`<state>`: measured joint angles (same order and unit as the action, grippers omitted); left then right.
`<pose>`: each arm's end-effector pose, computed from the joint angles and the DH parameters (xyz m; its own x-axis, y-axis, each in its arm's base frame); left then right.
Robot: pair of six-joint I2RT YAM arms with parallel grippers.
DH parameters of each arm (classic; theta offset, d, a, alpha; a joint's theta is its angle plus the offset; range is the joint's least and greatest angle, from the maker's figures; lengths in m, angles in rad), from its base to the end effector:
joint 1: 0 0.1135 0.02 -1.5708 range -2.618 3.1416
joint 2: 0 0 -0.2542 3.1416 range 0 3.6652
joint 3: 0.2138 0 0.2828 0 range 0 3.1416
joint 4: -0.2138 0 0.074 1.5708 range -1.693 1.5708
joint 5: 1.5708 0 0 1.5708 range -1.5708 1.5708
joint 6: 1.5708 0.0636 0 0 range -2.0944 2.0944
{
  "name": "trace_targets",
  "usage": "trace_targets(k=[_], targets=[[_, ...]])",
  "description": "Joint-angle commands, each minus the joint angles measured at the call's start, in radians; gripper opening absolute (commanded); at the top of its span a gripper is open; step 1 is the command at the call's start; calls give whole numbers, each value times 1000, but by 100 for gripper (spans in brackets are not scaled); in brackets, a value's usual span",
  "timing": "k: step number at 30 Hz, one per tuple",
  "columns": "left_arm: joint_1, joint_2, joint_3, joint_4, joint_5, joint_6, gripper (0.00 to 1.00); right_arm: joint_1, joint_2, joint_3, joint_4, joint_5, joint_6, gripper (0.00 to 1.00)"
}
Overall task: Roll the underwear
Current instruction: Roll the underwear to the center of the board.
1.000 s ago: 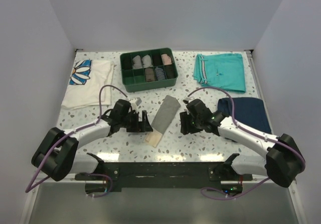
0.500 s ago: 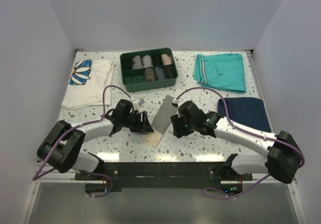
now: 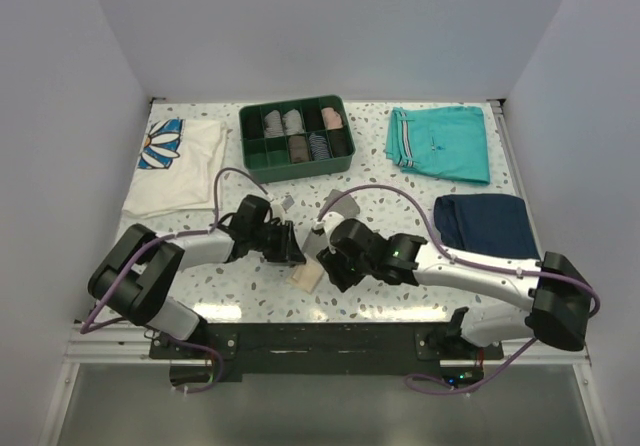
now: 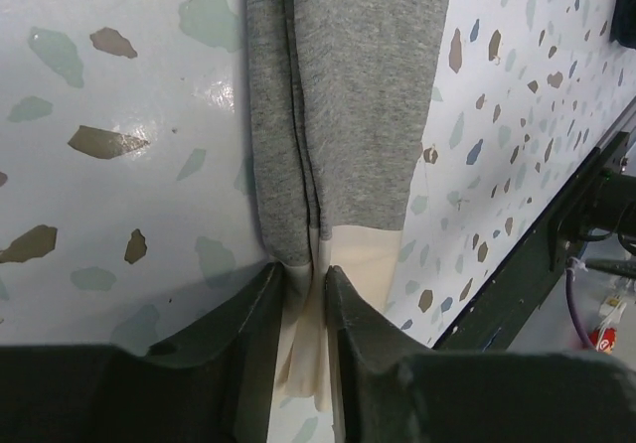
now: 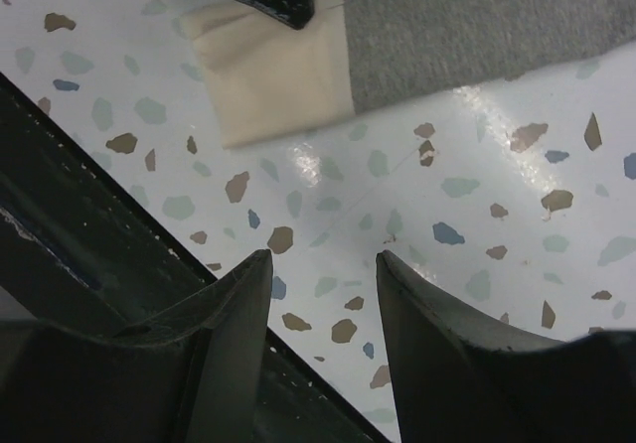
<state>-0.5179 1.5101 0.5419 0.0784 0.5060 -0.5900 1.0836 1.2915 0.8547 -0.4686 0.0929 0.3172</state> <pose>0.2387 -0.1715 0.0728 -0.9494 -0.0192 -0.3136 0.2046 0.7200 -0.6632 0.1506 0.2716 0.1873 -0.6160 -0.4993 -0.6093 -0.6956 0.7078 0.1232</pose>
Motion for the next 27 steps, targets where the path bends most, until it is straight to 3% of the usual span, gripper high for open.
trace_targets(k=[1, 12, 27], targets=[[-10, 62, -7, -120, -55, 44, 26, 81, 58, 84, 8, 90, -90, 50], [-10, 94, 23, -154, -66, 59, 20, 216, 247, 161, 59, 154, -178, 50], [-10, 107, 27, -166, -75, 62, 20, 260, 408, 208, 157, 185, -268, 50]])
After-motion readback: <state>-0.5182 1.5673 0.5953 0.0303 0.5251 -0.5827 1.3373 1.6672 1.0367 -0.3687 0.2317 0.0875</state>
